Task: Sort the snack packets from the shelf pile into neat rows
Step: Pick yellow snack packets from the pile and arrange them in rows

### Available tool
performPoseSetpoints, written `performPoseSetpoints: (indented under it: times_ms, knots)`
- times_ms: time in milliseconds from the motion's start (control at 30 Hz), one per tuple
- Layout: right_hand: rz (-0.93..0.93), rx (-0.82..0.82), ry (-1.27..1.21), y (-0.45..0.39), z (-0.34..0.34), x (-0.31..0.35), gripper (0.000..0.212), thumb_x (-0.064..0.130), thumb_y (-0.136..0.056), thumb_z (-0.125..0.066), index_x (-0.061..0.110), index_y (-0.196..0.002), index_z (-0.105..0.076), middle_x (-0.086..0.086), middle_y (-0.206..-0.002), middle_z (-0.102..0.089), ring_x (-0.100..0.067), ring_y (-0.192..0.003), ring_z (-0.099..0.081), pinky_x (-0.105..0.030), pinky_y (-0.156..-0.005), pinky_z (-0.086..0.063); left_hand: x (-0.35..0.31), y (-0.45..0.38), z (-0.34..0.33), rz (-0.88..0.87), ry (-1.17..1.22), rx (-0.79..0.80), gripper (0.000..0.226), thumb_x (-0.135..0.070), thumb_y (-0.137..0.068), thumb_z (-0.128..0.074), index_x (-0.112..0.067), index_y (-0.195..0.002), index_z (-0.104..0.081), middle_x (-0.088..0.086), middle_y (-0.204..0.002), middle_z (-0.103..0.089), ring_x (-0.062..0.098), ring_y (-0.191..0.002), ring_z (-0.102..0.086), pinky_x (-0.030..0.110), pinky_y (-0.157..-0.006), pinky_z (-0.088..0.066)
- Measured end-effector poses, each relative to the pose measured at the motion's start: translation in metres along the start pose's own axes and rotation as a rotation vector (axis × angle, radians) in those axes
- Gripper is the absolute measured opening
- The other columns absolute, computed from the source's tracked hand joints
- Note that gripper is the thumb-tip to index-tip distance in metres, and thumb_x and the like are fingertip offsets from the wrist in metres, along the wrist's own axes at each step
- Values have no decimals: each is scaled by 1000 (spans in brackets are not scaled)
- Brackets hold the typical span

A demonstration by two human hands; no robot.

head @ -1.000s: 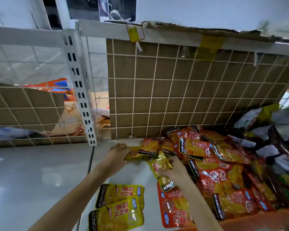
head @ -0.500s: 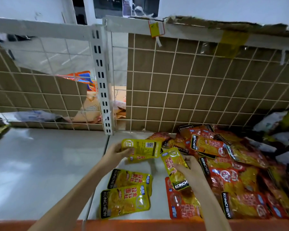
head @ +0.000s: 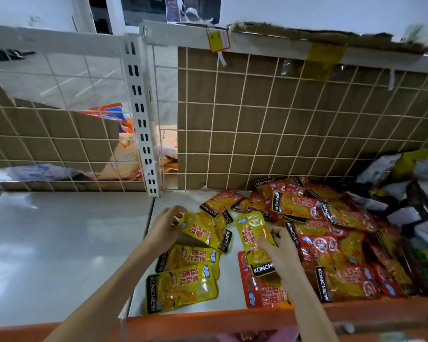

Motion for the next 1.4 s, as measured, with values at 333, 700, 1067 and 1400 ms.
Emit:
performPoseSetpoints:
  times_ms: [333, 700, 1067, 1400]
  knots:
    - [32, 21, -20, 0, -11, 3, 26, 4, -86, -65, 15, -102, -48, 1, -86, -70, -14, -75, -68, -22, -62, -50, -40, 34, -11, 150, -787, 53, 64, -73, -85, -32, -16, -55, -35, -3, -57, -40, 13, -53, -41, 28, -65, -38]
    - [42, 30, -55, -1, -12, -5, 26, 1, -86, -64, 13, -105, -51, 0, -79, -73, -14, -72, -70, -27, -67, -54, -41, 5, -35, 202, -646, 24, 77, -74, -80, -42, -6, -116, -43, 7, -113, -51, 25, -104, -55, 35, -85, -42]
    - [61, -2, -51, -2, -4, -6, 24, 7, -87, -65, 16, -109, -60, -3, -101, -71, -15, -94, -67, -31, -81, -54, -53, -6, -47, 167, 24, 37, 47, -23, -83, -68, -10, -120, -42, 6, -98, -63, 25, -87, -60, 31, -66, -44]
    - [84, -49, -37, -2, 22, -1, 40, 28, -81, -73, 14, -117, -64, -1, -112, -69, -23, -113, -60, -49, -99, -46, -76, -4, -44, 204, 696, -94, 15, -13, -84, -69, -21, -96, -61, 1, -88, -70, 21, -84, -65, 36, -77, -51]
Point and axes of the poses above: each hand's wrist, its own y-axis away from the middle knuckle, its own z-axis out of the back of the hand, x = y × z, the point moved 1 cm from there along -y, towards the middle knuckle
